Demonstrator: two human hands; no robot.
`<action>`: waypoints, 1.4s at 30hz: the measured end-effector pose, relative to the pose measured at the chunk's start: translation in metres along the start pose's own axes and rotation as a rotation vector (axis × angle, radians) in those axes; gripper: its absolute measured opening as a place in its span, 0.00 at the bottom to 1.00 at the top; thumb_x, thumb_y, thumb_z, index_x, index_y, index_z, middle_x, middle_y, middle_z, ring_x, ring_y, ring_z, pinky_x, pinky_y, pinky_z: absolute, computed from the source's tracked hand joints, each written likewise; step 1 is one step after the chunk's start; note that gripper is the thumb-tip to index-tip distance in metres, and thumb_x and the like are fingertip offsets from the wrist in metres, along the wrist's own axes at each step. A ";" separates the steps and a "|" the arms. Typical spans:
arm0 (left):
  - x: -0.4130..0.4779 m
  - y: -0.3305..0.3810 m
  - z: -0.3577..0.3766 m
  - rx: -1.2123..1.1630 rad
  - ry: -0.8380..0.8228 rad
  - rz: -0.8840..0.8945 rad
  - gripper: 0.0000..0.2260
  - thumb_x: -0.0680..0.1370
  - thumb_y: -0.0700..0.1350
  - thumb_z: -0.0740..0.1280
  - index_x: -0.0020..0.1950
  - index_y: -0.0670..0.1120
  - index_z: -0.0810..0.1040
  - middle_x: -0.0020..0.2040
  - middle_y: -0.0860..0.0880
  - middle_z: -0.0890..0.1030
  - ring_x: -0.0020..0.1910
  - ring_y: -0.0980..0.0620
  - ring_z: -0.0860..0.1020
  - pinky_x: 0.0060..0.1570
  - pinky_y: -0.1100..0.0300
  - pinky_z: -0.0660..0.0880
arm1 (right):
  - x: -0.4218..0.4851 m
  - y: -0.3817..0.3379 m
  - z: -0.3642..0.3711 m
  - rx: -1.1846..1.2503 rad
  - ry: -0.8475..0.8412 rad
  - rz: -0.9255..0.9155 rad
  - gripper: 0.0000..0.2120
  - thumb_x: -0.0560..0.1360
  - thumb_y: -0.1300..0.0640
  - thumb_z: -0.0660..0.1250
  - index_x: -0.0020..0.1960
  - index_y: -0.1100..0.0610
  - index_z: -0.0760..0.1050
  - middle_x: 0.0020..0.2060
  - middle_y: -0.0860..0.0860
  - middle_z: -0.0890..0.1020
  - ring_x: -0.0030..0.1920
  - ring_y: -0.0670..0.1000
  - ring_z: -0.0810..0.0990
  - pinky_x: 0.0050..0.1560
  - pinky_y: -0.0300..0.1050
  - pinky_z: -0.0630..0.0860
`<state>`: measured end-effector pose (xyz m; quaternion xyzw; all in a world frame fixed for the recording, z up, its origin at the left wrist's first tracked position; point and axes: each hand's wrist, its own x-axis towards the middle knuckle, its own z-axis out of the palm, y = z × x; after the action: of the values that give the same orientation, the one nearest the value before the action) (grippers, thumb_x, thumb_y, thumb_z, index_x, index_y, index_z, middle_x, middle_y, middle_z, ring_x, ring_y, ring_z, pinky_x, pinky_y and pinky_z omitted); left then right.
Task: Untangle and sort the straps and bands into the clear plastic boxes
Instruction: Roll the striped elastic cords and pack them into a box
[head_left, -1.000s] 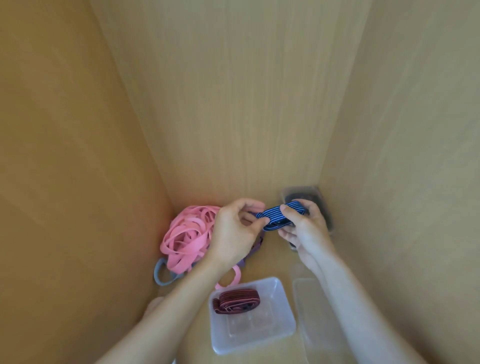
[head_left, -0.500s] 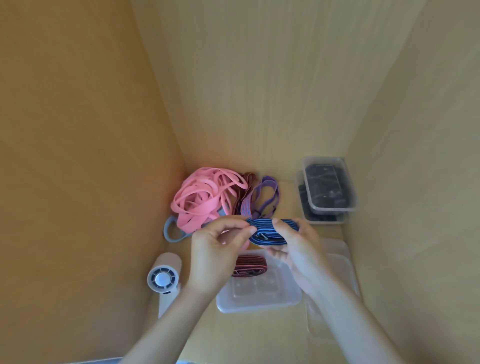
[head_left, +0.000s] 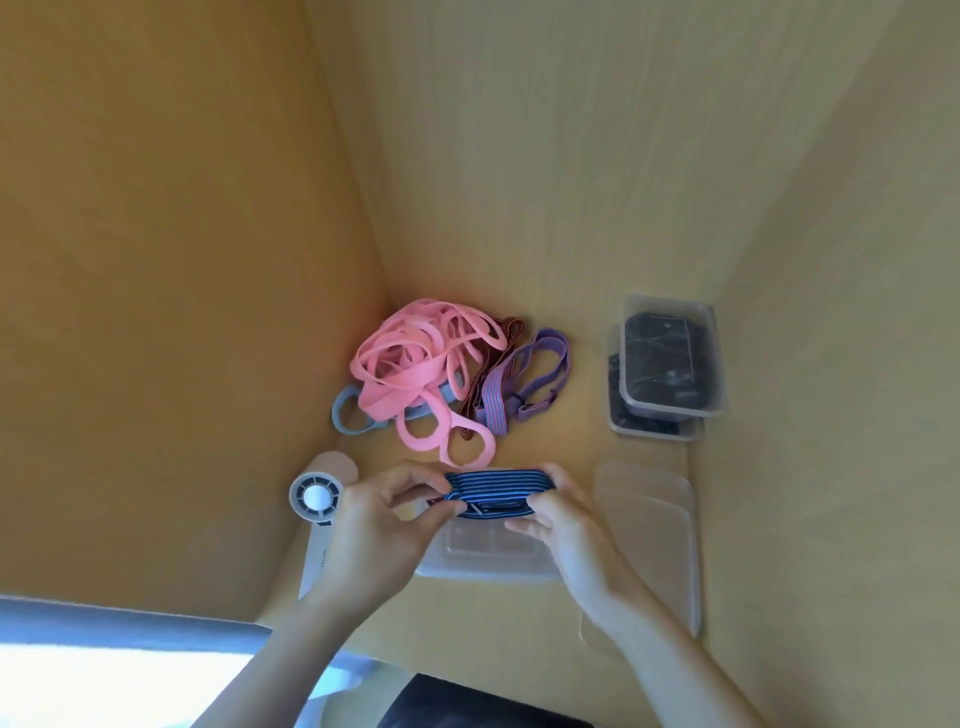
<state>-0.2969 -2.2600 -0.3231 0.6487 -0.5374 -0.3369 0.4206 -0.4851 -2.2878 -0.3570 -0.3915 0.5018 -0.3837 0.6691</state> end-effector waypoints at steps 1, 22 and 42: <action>-0.001 -0.003 -0.003 0.005 0.003 -0.014 0.11 0.69 0.34 0.79 0.40 0.48 0.82 0.44 0.59 0.86 0.46 0.58 0.85 0.52 0.64 0.79 | -0.002 0.003 -0.002 -0.090 -0.021 -0.046 0.17 0.68 0.58 0.60 0.56 0.54 0.77 0.59 0.60 0.79 0.56 0.52 0.82 0.59 0.52 0.79; 0.021 -0.055 -0.026 0.285 -0.221 0.091 0.14 0.69 0.47 0.81 0.45 0.61 0.79 0.42 0.56 0.81 0.39 0.53 0.73 0.40 0.56 0.75 | 0.007 0.023 -0.010 -0.744 -0.060 -0.327 0.15 0.73 0.64 0.75 0.55 0.49 0.78 0.53 0.39 0.75 0.51 0.47 0.81 0.53 0.46 0.80; 0.016 -0.071 -0.006 0.508 -0.121 0.405 0.16 0.62 0.40 0.84 0.43 0.51 0.82 0.41 0.60 0.82 0.41 0.57 0.72 0.38 0.66 0.66 | 0.016 0.038 0.003 -1.121 0.102 -0.267 0.19 0.68 0.63 0.74 0.52 0.47 0.72 0.48 0.41 0.75 0.45 0.48 0.79 0.44 0.51 0.78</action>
<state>-0.2590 -2.2693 -0.3848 0.5917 -0.7462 -0.1398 0.2711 -0.4744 -2.2863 -0.3971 -0.7271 0.6063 -0.1587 0.2803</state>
